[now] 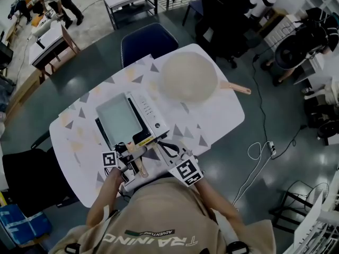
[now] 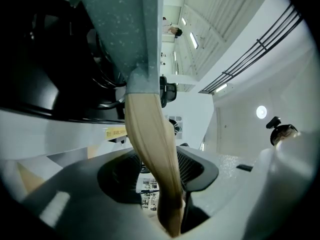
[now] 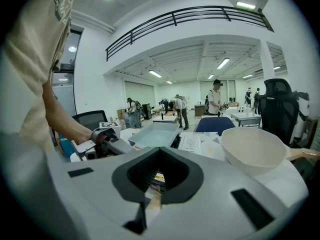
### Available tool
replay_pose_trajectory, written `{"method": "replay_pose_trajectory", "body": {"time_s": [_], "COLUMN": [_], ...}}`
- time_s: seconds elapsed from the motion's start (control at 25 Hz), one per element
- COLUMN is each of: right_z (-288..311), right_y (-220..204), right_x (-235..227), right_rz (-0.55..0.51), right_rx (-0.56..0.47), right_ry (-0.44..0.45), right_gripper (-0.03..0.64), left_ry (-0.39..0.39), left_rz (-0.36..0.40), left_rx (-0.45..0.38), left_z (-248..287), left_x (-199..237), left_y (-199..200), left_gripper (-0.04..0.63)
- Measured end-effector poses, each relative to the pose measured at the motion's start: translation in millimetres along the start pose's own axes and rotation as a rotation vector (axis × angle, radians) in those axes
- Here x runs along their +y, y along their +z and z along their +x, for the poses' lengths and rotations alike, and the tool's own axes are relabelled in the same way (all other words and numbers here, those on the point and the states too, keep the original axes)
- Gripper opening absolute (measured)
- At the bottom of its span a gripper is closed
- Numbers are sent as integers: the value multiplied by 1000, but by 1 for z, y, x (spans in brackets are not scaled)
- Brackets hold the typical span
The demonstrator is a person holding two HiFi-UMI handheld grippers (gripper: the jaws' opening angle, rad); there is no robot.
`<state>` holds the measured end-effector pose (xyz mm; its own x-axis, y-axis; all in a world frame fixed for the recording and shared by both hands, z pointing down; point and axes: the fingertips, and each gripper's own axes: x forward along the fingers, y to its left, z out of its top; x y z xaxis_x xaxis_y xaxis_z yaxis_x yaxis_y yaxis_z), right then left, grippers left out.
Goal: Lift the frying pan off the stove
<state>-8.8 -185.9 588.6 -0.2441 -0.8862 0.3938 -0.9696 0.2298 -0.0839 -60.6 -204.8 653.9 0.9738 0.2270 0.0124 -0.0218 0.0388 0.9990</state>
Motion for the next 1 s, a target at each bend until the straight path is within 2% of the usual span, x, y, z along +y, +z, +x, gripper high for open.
{"method": "replay_pose_trajectory", "body": {"time_s": [0.08, 0.24, 0.36, 0.56, 0.76, 1.0], "right_z": [0, 1, 5, 17, 20, 23], "right_y": [-2, -1, 2, 10, 14, 22], "right_x": [-4, -8, -8, -8, -8, -11], "right_rz": [3, 0, -7, -28, -41, -56], "right_rx": [3, 3, -1, -19, -26, -47], "right_ry": [1, 16, 39, 90, 131, 163], "right_gripper": [-3, -3, -3, -3, -3, -3], "left_ry": [-2, -21, -10, 82, 133, 83], "left_rz": [-7, -31, -26, 80, 140, 193], "left_rx": [-11, -61, -69, -32, -48, -104], "left_z": [2, 4, 5, 6, 6, 6], "left_x": [0, -2, -3, -1, -11, -35], "left_y": [2, 9, 8, 7, 9, 10], "left_gripper": [186, 34, 29, 35, 69, 78]}}
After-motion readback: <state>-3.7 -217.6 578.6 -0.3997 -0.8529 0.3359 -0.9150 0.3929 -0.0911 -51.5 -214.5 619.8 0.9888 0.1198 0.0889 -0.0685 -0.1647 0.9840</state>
